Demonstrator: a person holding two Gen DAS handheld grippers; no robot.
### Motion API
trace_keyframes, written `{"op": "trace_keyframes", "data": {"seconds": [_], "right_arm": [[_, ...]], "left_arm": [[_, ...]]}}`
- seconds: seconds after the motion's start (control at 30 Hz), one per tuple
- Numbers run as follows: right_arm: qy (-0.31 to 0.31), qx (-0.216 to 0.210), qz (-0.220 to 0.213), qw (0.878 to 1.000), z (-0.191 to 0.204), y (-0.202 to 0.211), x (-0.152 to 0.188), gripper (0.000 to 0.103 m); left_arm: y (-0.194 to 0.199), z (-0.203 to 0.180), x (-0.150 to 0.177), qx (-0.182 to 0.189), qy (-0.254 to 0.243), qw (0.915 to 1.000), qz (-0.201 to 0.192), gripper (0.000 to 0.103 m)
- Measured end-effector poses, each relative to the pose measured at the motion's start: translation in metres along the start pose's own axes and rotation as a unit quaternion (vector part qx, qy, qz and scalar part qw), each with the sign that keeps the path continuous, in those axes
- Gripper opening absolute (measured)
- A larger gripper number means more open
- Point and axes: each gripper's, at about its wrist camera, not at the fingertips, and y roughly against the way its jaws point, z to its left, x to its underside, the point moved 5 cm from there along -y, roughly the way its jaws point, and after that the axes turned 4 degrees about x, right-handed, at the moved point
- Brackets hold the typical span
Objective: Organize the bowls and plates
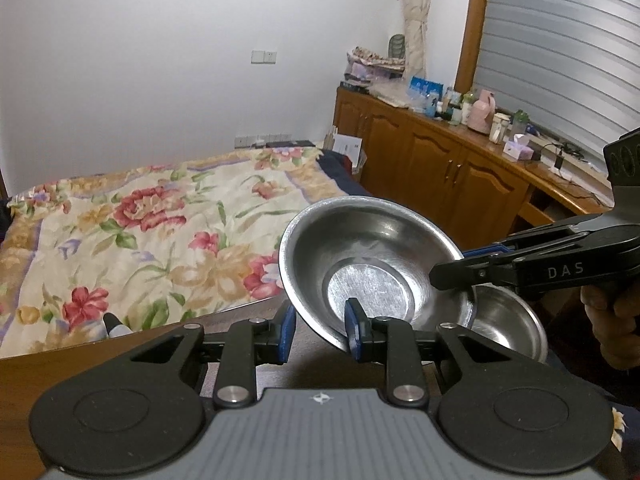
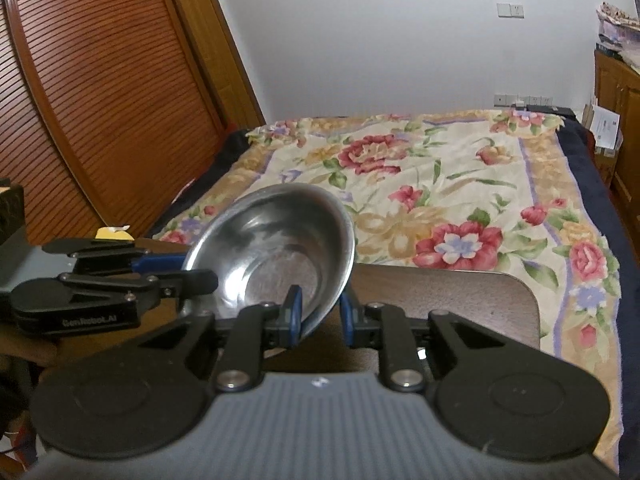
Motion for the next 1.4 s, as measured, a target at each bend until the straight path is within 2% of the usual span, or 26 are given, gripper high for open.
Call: {"op": "trace_keyframes", "data": {"seconds": [0.87,1.4], "right_arm": [[0.021,0.016,-0.051,0.998,0.032,0.085,0.012,0.022],[0.026,-0.001,-0.022,0.999,0.058,0.102,0.062,0.022]], "left_arm": [[0.090,-0.051,-0.001,0.013,-0.046,0.9977,-0.048,0.029],[0.134,-0.069,0.054,0.034,-0.037,0.9984,-0.025,0.029]]}}
